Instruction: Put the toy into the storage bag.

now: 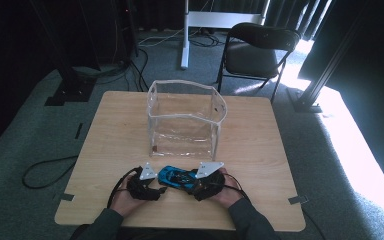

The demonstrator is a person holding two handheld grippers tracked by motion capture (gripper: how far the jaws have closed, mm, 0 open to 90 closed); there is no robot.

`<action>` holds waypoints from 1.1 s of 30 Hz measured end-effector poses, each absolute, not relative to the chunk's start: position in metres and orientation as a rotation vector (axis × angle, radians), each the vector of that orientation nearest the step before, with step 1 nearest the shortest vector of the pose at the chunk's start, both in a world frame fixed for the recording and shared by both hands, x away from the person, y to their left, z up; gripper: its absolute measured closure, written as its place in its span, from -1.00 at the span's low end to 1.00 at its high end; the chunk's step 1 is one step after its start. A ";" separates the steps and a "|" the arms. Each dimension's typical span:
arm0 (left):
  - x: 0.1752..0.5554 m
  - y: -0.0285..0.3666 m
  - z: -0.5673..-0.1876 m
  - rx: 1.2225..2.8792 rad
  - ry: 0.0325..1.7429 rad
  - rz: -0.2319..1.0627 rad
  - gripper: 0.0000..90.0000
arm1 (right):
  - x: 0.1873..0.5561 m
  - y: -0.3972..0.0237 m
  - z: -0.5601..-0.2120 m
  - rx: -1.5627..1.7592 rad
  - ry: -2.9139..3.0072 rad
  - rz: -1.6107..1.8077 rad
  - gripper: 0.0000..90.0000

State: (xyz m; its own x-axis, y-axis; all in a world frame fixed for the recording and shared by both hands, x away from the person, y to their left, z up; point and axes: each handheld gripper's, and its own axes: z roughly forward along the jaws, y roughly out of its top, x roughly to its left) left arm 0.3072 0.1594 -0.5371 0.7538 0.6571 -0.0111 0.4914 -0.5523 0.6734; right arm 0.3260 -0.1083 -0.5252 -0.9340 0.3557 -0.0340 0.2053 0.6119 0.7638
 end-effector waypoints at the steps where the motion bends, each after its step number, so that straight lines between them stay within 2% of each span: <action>1: 0.307 0.160 -0.537 2.272 0.856 0.317 -0.24 | 0.326 -0.110 -0.523 0.465 2.646 1.223 -0.46; 33: 0.308 0.161 -0.537 2.255 0.871 0.310 -0.23 | 0.331 -0.162 -0.442 0.429 2.470 1.352 -0.45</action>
